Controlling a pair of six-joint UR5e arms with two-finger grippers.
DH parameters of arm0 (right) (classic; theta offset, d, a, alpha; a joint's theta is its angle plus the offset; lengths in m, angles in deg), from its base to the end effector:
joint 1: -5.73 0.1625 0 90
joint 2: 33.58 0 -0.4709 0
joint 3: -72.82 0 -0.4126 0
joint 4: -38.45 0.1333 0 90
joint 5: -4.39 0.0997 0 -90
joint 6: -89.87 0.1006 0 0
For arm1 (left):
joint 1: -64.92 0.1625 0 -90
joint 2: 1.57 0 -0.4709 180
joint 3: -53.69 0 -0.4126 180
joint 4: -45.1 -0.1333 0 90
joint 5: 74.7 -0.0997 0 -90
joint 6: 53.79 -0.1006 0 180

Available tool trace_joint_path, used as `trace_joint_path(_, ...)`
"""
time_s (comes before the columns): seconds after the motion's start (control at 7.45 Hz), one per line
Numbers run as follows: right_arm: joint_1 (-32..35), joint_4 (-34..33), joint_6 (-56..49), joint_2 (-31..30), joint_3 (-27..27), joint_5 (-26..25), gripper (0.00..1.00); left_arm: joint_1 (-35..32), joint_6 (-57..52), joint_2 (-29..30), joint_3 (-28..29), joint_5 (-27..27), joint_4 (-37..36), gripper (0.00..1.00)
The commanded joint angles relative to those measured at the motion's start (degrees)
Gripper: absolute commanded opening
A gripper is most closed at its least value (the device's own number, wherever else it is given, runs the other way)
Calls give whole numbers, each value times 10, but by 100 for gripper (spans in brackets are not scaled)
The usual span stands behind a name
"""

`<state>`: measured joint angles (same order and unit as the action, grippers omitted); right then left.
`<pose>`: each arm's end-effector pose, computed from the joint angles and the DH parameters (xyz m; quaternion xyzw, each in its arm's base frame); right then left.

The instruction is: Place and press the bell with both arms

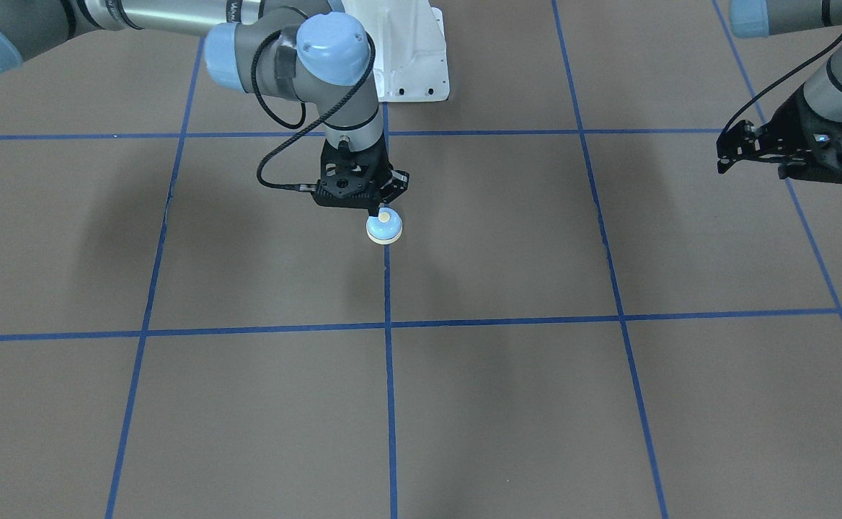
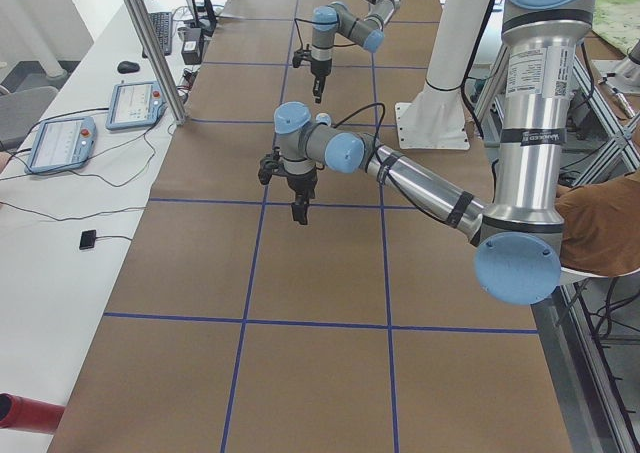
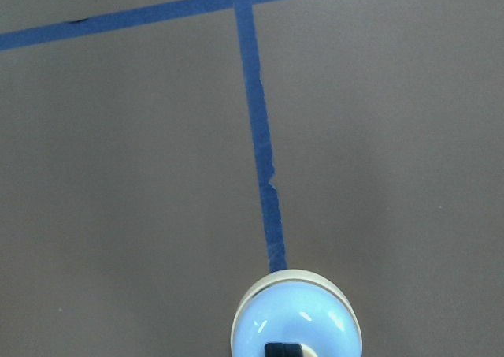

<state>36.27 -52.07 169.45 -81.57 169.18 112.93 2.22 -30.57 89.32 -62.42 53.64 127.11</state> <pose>-0.5746 -0.4566 0.1941 0.0021 -0.4265 0.0933 0.8997 0.1640 -0.4723 0.4882 0.0029 0.3595 0.0874 0.9291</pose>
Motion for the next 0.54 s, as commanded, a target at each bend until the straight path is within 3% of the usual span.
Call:
trace_joint_path(0.0,61,-17,-69,-122,127,46,0,-5,-41,-6,1,2,0,99)
trace_joint_path(0.4,214,-13,-290,-298,196,162,0,-60,-139,-56,0,11,9,99)
